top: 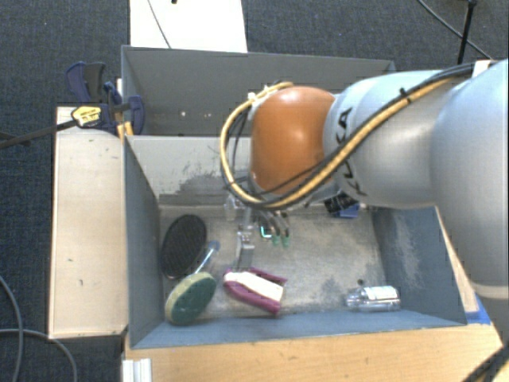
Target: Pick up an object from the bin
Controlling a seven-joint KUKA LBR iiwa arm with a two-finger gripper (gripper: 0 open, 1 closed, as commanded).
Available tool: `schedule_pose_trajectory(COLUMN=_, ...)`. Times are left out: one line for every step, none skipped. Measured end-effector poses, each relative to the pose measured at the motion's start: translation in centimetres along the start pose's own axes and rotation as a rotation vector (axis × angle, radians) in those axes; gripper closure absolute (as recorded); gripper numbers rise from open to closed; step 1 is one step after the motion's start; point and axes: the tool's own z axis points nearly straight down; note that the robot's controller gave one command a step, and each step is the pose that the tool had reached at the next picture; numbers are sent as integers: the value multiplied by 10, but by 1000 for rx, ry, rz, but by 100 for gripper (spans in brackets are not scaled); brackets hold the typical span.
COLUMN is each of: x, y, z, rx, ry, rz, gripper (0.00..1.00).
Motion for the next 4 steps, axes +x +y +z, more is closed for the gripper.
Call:
schedule_pose_trajectory(x=-12, y=33, z=68, rx=-1, ry=-5, rz=316, gripper=0)
schedule_pose_trajectory(x=-28, y=38, z=81, rx=-5, ry=-11, rz=350, gripper=0)
schedule_pose_trajectory(x=-26, y=37, z=83, rx=-2, ry=-7, rz=353, gripper=100)
schedule_pose_trajectory(x=-37, y=27, z=79, rx=-3, ry=-11, rz=335, gripper=100)
